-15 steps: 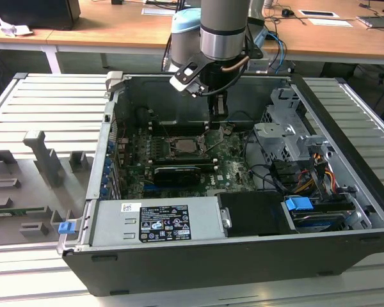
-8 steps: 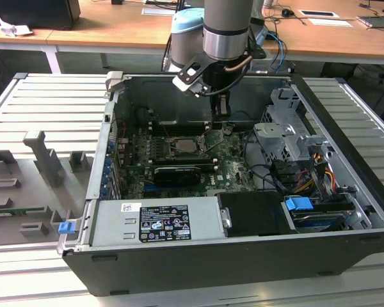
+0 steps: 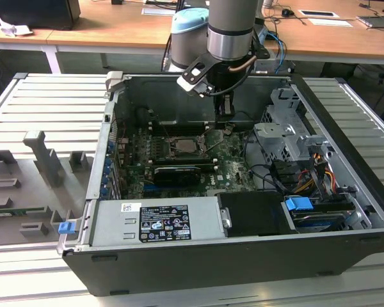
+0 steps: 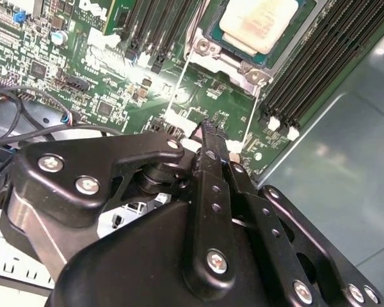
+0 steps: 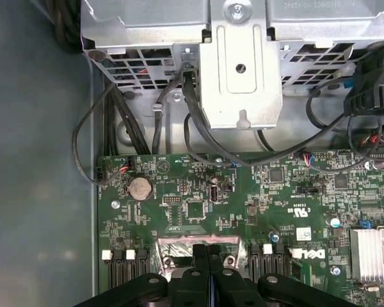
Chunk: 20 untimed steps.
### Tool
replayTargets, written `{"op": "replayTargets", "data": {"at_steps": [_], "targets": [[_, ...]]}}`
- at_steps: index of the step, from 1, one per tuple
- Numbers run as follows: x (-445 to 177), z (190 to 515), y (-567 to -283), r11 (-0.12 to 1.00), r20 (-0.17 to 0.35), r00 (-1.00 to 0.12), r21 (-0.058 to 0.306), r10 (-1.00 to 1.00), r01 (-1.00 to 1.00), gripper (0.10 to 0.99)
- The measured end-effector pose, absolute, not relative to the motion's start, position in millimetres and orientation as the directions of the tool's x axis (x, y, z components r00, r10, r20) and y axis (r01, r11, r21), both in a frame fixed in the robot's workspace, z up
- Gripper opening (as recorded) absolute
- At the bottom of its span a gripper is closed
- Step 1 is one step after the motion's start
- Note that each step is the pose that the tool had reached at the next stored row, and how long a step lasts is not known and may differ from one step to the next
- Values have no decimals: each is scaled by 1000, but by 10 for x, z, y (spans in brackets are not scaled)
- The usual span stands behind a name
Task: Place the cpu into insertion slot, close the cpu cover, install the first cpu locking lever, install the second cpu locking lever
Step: 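Close the cpu cover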
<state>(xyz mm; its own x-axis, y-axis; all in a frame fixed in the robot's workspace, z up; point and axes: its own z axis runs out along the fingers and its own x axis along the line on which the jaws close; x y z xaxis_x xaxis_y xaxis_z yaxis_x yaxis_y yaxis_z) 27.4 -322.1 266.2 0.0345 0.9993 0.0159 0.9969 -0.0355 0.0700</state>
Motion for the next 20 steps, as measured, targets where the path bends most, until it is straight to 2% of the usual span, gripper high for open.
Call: {"op": "replayTargets", "data": {"at_steps": [20], "targets": [[501, 2637, -3221, -36, 16, 35, 70, 999, 997, 106]]}}
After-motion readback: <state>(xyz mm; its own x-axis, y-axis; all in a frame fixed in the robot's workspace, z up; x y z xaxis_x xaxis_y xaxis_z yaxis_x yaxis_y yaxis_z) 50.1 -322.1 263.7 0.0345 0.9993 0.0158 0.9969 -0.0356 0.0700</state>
